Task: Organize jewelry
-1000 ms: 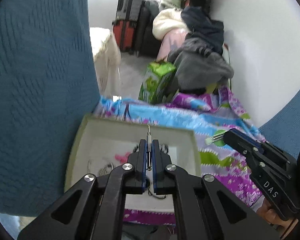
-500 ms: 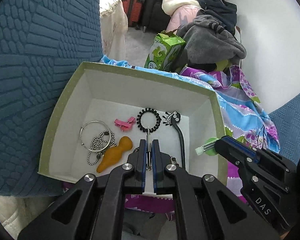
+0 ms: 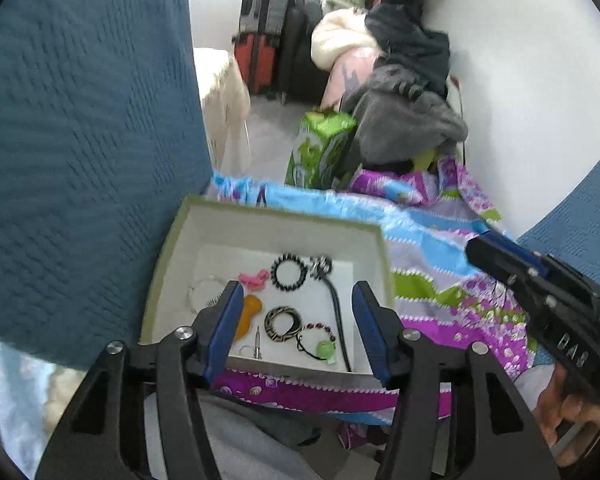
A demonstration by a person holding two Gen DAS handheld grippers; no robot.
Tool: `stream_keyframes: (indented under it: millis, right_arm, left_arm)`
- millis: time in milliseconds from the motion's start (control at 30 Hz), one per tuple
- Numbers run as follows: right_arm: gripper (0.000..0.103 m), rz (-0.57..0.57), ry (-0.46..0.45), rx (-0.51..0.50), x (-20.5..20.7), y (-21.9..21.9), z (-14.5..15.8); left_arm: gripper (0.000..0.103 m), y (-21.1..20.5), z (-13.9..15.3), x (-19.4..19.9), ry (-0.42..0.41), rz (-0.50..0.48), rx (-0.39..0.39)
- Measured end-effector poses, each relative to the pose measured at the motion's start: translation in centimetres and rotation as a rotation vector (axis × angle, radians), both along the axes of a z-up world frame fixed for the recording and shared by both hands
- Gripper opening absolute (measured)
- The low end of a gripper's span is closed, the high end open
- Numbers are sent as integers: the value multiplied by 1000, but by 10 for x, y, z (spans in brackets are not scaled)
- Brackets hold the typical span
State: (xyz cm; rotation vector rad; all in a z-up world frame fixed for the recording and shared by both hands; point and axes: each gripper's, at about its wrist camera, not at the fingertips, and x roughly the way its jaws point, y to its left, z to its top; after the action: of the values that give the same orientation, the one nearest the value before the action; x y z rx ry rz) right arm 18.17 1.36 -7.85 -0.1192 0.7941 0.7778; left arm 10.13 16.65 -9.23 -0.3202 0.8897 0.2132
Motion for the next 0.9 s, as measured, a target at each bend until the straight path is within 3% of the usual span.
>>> stream_keyframes:
  millis: [233,433,633,900]
  right_arm:
    - [23,-19,-126,91,-28,-41,86]
    - [23,-31,-193,132,-58,-68,123]
    - [24,-54,-195,142,-86,-91,123]
    - [24,-53,-156,108,-116,-105,103]
  left_arm:
    - [57,-19,75,-32,-114,11,59]
    - [58,-37,114,-58,-206,28,110]
    - [58,-53,126,-85,-261,38,131]
    - [58,-69,114,-103,-255,49,131]
